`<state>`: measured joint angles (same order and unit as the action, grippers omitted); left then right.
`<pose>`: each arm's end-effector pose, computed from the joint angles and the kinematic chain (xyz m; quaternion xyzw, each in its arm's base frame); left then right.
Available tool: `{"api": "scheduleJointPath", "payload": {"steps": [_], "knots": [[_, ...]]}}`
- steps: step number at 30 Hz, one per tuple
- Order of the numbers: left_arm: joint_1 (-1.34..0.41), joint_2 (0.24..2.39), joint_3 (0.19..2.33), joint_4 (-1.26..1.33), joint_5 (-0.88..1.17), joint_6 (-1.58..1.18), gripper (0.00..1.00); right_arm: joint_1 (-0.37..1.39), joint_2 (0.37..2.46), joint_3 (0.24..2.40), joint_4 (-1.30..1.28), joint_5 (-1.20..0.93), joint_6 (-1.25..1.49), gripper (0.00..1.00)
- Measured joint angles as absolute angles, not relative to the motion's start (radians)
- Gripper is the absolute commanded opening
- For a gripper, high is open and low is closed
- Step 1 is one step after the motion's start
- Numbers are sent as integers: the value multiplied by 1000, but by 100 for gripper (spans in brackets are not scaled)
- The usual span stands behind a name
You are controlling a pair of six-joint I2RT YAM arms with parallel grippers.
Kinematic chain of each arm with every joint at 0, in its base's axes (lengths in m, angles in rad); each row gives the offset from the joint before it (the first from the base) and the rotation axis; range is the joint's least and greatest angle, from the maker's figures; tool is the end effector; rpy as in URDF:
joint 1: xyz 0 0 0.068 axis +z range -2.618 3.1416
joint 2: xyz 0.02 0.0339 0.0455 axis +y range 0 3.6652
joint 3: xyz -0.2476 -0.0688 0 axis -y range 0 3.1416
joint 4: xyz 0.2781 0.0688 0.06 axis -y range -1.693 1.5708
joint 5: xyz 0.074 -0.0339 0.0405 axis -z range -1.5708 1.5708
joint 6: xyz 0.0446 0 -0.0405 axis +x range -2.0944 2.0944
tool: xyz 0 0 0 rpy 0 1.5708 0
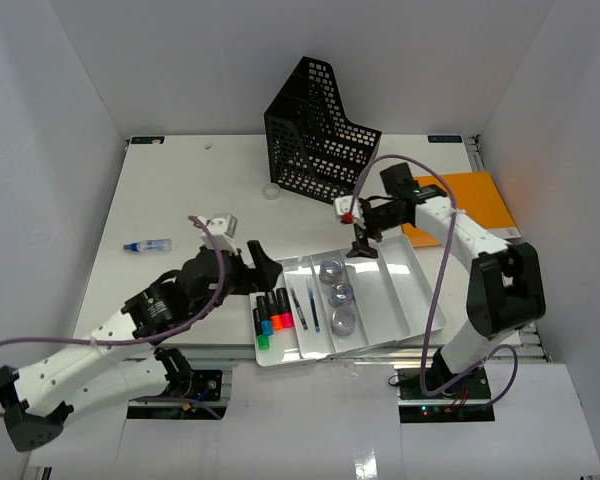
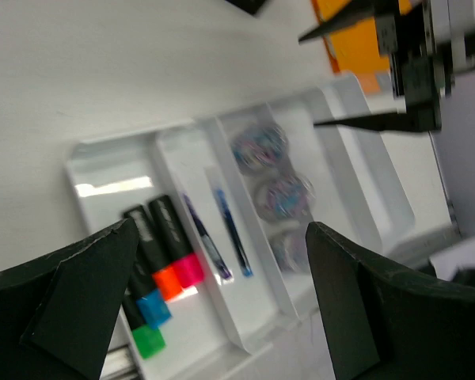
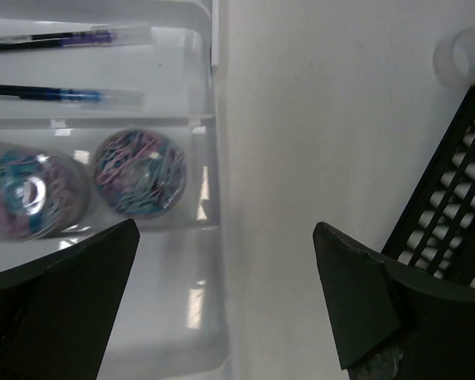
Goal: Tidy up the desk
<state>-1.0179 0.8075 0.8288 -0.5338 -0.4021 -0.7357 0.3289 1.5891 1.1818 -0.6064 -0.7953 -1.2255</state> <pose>0.1335 -0.1830 0.3019 0.0191 0.8516 -0.2700 0.4489 0.3297 0.1462 0.2167 -0.6976 0.5573 0.2257 0.3898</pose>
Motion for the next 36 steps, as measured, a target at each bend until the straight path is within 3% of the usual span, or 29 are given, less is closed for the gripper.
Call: {"api": "scheduleJointPath", "payload": {"steps": [4,6,13,29,36], "knots": [[-839,726,808,-570,-406,-705,98,488,1829,1437,-684,-713,-1369,100],[-782,770,838,-587,-406,-686,98,534,1966,1601,-672,-683,-1381,94],[-700,895,887,-614,-409,-626,98,618,2339,2073,-577,-580,-1280,91],[-663,767,889,-670,-442,-637,98,646,2544,2190,-329,-455,-1010,72],[-663,746,866,-703,-455,-652,98,646,2555,2190,-314,-420,-961,49]]}}
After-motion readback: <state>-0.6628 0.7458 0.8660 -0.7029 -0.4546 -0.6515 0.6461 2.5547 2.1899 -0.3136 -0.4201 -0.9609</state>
